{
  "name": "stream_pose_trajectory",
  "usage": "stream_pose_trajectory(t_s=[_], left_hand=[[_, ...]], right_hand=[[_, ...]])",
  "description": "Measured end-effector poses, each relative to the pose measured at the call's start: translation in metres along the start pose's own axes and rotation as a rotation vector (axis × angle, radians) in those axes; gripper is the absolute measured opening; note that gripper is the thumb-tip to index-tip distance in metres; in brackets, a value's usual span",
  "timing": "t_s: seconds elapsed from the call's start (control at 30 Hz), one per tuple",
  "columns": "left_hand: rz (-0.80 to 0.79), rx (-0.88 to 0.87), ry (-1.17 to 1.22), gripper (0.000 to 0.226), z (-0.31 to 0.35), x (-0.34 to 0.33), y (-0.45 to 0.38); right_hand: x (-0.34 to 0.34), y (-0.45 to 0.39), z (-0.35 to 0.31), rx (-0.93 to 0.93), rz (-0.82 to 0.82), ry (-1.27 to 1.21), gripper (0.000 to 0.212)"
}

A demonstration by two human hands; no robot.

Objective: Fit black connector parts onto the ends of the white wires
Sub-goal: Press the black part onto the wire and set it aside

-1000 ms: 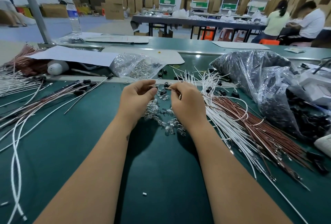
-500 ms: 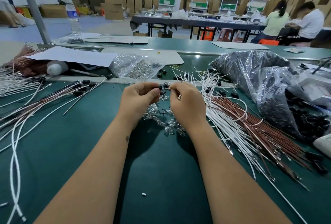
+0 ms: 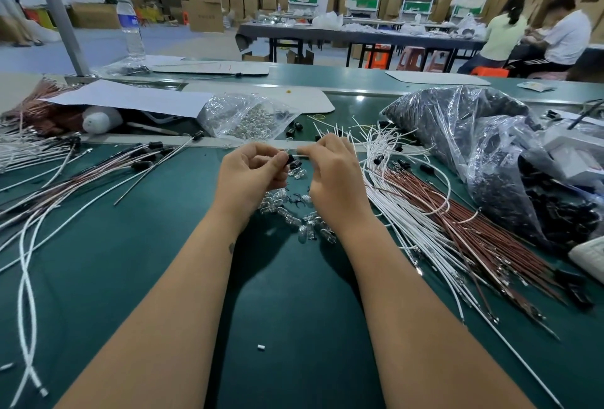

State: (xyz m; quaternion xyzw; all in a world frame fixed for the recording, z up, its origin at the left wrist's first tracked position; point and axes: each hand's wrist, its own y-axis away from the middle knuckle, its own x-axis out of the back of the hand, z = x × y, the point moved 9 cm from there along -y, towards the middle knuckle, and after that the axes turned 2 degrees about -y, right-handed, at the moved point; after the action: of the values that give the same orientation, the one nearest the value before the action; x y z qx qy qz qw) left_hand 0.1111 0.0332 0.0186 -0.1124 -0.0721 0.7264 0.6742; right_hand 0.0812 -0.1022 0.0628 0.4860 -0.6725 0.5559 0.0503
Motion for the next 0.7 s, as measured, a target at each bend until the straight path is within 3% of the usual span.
stream_pose_trajectory(t_s=[0.2,0.37,0.5,0.6,0.7], left_hand=[[0.037,-0.007,0.048,0.006,0.0017,0.0044,0.0016],[0.033,0.029,0.144,0.002,-0.0049,0.0071,-0.0015],[-0.020,0.063,0.172,0.012,-0.0081,0.0016,-0.0027],[-0.036,0.040,0.148,0.021,-0.0049,-0.0025,-0.0011],[-0.022,0.010,0.114,0.015,-0.0027,0.0006,0.0000]], right_hand=[[0.0004,0.0013,0.0020,-0.029,0.010,-0.137,0.016],[-0.0017,0.0009,-0.0005,-0.008,-0.006,-0.129,0.013],[0.0005,0.0007,0.0030,-0.032,0.025,-0.110,0.013],[0.0019,0.0006,0.0043,-0.053,0.036,-0.187,0.015],[0.0057,0.0000,0.0063,-0.070,0.065,-0.257,0.021]])
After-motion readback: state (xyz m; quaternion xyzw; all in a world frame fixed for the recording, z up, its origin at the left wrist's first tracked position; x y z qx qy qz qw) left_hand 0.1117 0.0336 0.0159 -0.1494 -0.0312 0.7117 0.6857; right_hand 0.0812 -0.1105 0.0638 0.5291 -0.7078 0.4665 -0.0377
